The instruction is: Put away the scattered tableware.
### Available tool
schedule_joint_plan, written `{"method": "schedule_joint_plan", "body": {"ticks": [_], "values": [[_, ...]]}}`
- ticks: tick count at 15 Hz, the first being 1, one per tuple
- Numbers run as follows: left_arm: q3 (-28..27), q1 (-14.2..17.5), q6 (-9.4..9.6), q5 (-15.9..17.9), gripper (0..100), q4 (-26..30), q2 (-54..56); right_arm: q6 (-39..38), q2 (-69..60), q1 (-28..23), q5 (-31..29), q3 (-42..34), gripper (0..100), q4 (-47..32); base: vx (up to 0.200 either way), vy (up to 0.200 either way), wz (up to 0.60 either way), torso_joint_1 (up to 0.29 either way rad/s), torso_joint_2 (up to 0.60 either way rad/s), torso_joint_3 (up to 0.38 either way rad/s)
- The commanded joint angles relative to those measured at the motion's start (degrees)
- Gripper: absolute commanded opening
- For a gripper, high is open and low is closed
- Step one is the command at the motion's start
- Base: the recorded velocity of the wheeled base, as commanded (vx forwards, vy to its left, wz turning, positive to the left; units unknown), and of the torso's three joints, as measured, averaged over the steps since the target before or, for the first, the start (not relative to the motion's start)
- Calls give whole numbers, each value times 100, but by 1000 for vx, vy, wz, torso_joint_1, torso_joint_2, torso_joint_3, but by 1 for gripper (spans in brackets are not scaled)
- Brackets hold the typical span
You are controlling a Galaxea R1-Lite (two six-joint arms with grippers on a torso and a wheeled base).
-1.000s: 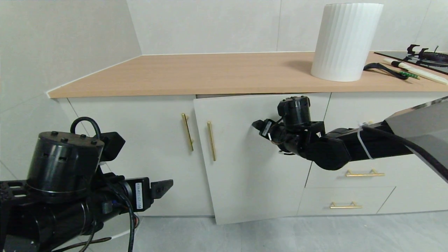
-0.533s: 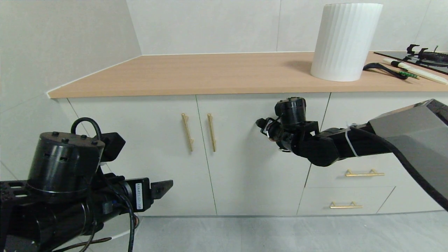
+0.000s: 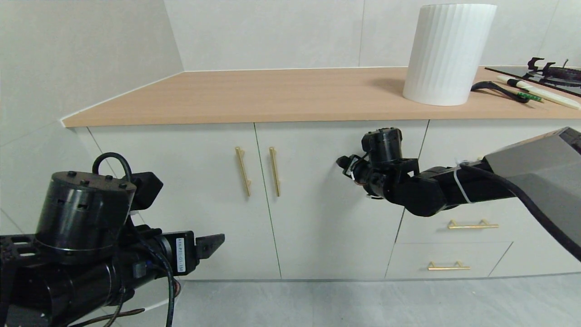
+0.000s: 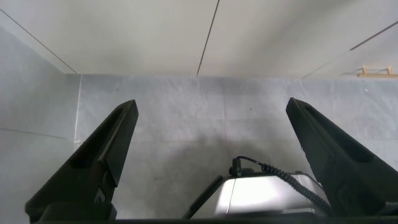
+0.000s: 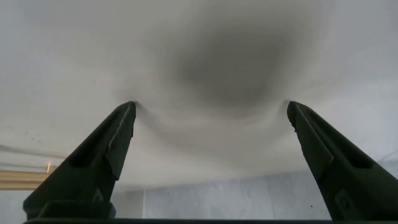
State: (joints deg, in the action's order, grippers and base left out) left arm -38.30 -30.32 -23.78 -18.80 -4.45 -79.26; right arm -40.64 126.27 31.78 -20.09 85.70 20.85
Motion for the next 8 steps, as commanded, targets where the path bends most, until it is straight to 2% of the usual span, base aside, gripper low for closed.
{"method": "schedule_joint_plan", "body": {"ticks": [1, 3, 5, 8], "values": [[-2, 0, -3, -1, 100, -3, 7, 30, -595, 30, 471, -616, 100, -10, 0, 0, 0, 0, 0, 0], [7, 0, -3, -1, 100, -3, 7, 259, -1386, 47, 1666, -1556, 100, -2, 0, 0, 0, 0, 0, 0], [7, 0, -3, -1, 100, -3, -1, 663, -1860, 39, 2220, -2084, 100, 51, 0, 0, 0, 0, 0, 0], [7, 0, -3, -1, 100, -3, 51, 883, -2194, 39, 2202, -2259, 100, 42, 0, 0, 0, 0, 0, 0]]}}
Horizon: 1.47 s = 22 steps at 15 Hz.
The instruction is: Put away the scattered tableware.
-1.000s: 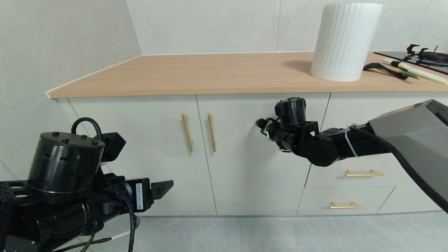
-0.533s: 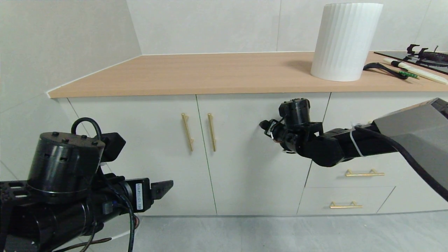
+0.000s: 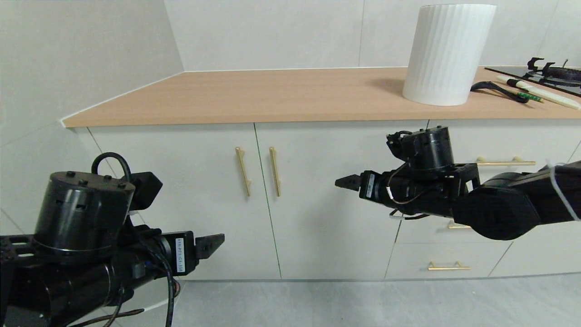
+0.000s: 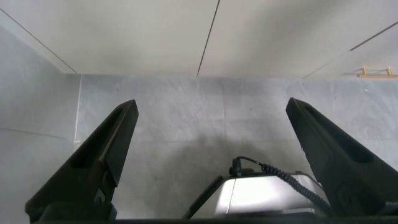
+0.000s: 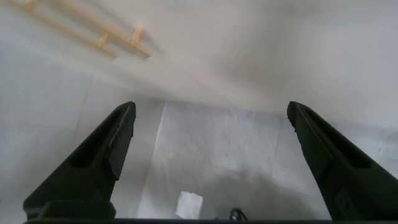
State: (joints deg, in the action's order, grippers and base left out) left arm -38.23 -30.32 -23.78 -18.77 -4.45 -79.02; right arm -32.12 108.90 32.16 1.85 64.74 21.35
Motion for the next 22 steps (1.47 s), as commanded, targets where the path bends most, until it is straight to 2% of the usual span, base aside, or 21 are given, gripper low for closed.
{"method": "schedule_joint_plan", "body": {"ticks": [1, 4, 6, 7, 8, 9, 11, 12, 14, 15, 17, 18, 20, 21, 22], "values": [[17, 0, -3, -4, 100, -3, 36, 39, -589, -8, -1, -243, 100, -8, 0, 0, 0, 0, 0, 0], [70, 61, 14, -56, 100, -12, 396, 365, -1969, -96, -344, -1289, 100, 1, 0, 0, 0, 0, 0, 0], [176, 61, 40, -171, 100, -12, 1029, 795, -2918, -201, -836, -2036, 100, 1, 0, 0, 0, 0, 0, 0], [281, 70, 164, -171, 100, -3, 1372, 980, -3366, -201, -1073, -2352, 100, 1, 0, 0, 0, 0, 0, 0], [527, 140, 471, -171, 100, -3, 1925, 1191, -4034, -201, -1275, -2748, 100, 1, 0, 0, 0, 0, 0, 0], [887, 369, 928, -171, 100, -3, 2541, 1375, -4808, -210, -1398, -3099, 100, -16, 0, 0, 0, 0, 0, 0], [1432, 729, 1623, -109, 100, -3, 3551, 1850, -6012, -236, -1451, -3565, 100, -131, 0, 0, 0, 0, 0, 0], [1582, 852, 1781, -39, 100, 6, 4193, 2298, -6706, -500, -1460, -3767, 100, -377, 0, 0, 0, 0, 0, 0], [1599, 1151, 1790, 102, 100, 67, 5116, 2729, -7541, -1370, -1345, -3882, 100, -843, 0, 0, 0, 0, 0, 0], [1582, 1239, 1798, 137, 100, 102, 5459, 2799, -7884, -1555, -1275, -3882, 100, -1062, 0, 0, 0, 0, 0, 0], [1608, 1687, 1948, 269, 100, 234, 6320, 3212, -9062, -1889, -1293, -3882, 100, -1994, 0, 0, 0, 0, 0, 0], [1617, 1757, 2000, 418, 100, 366, 6645, 3423, -9475, -2047, -1293, -3890, 100, -2319, 0, 0, 0, 0, 0, 0], [1591, 2021, 2176, 1016, 100, 753, 7375, 3581, -10327, -2319, -1275, -3820, 100, -3119, 0, 0, 0, 0, 0, 0], [1608, 2091, 2176, 972, 100, 735, 7339, 3573, -10327, -2363, -1372, -3829, 100, -3145, 0, 0, 0, 0, 0, 0], [1599, 2276, 2150, 735, 100, 709, 7339, 3555, -10327, -2636, -1574, -3846, 100, -3137, 0, 0, 0, 0, 0, 0]]}}
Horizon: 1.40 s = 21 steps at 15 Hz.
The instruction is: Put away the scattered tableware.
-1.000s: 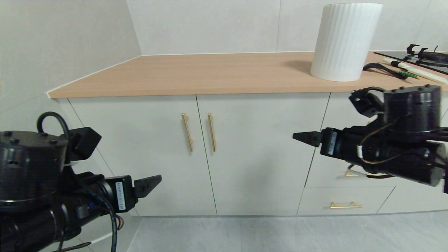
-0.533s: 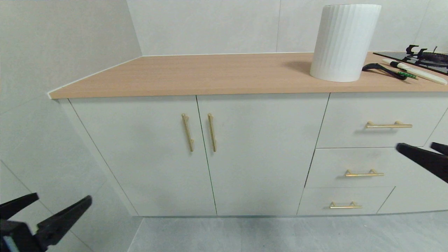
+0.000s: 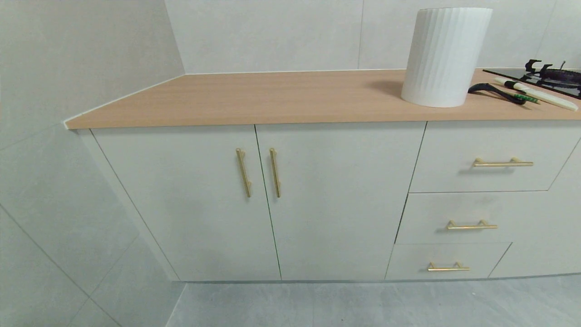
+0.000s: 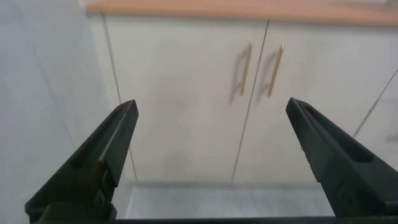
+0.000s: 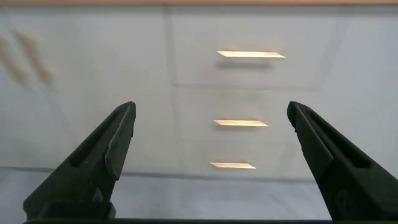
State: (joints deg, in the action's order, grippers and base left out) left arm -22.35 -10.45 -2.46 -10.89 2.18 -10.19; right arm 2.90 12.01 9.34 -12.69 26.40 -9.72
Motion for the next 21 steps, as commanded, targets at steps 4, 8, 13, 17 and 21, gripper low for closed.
{"method": "schedule_joint_plan", "body": {"ticks": [4, 8, 13, 17, 21], "values": [[310, 1045, 211, 192, 100, 230, 1019, 61, -1201, -925, 74, -267, 100, -197, 0, 0, 0, 0, 0, 0], [1180, 1045, 141, 8, 100, 195, 1019, -317, -1201, -925, 504, -1639, 100, 137, 0, 0, 0, 0, 0, 0], [2235, 1045, 167, 306, 100, -420, 1019, -308, -1201, -925, 1322, -2640, 100, 1007, 0, 0, 0, 0, 0, 0], [2235, 1045, 220, 895, 100, -209, 1019, -246, -1201, -925, 1375, -2640, 100, 972, 0, 0, 0, 0, 0, 0], [2235, 1045, 220, 895, 100, -209, 1019, -281, -1201, -925, 1375, -2640, 100, 972, 0, 0, 0, 0, 0, 0]]}}
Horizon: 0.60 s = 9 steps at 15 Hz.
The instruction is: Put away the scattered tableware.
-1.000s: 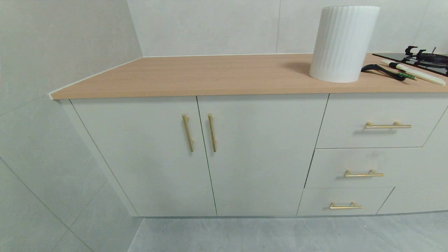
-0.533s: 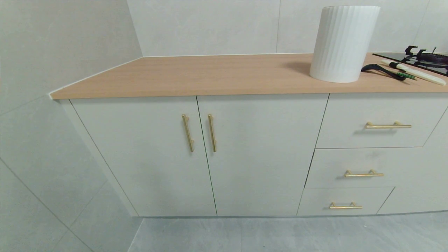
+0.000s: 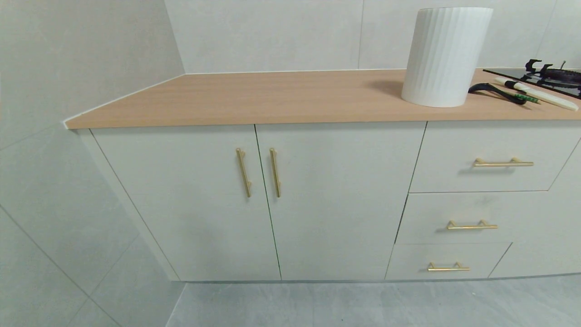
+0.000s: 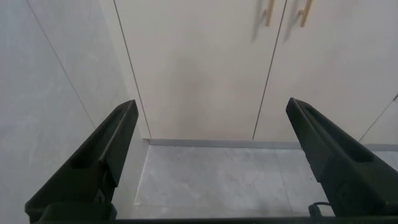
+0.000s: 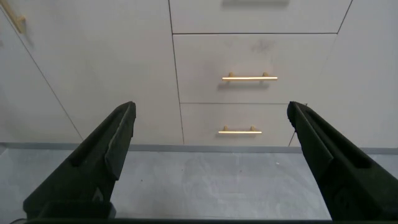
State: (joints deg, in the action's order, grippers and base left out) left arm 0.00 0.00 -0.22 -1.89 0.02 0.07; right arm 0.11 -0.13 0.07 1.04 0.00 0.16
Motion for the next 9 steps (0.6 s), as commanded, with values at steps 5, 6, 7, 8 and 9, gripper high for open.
{"method": "schedule_joint_plan", "body": {"ticks": [5, 6, 7, 8, 9], "values": [[0, 0, -13, 4, 100, 6, -7, 7, 13, 1, 28, 0, 100, -16, 0, 0, 0, 0, 0, 0], [0, 0, 40, 4, 100, 6, -7, -2, 13, 1, 28, 0, 100, -16, 0, 0, 0, 0, 0, 0], [0, 0, 92, 4, 100, 6, -16, -2, 13, 1, 28, 0, 100, -16, 0, 0, 0, 0, 0, 0], [0, 0, 83, 13, 100, 6, -7, -2, 13, 1, 37, 0, 100, -7, 0, 0, 0, 0, 0, 0], [0, 0, 75, 13, 100, 6, -7, -2, 13, 1, 37, 0, 100, -7, 0, 0, 0, 0, 0, 0]]}}
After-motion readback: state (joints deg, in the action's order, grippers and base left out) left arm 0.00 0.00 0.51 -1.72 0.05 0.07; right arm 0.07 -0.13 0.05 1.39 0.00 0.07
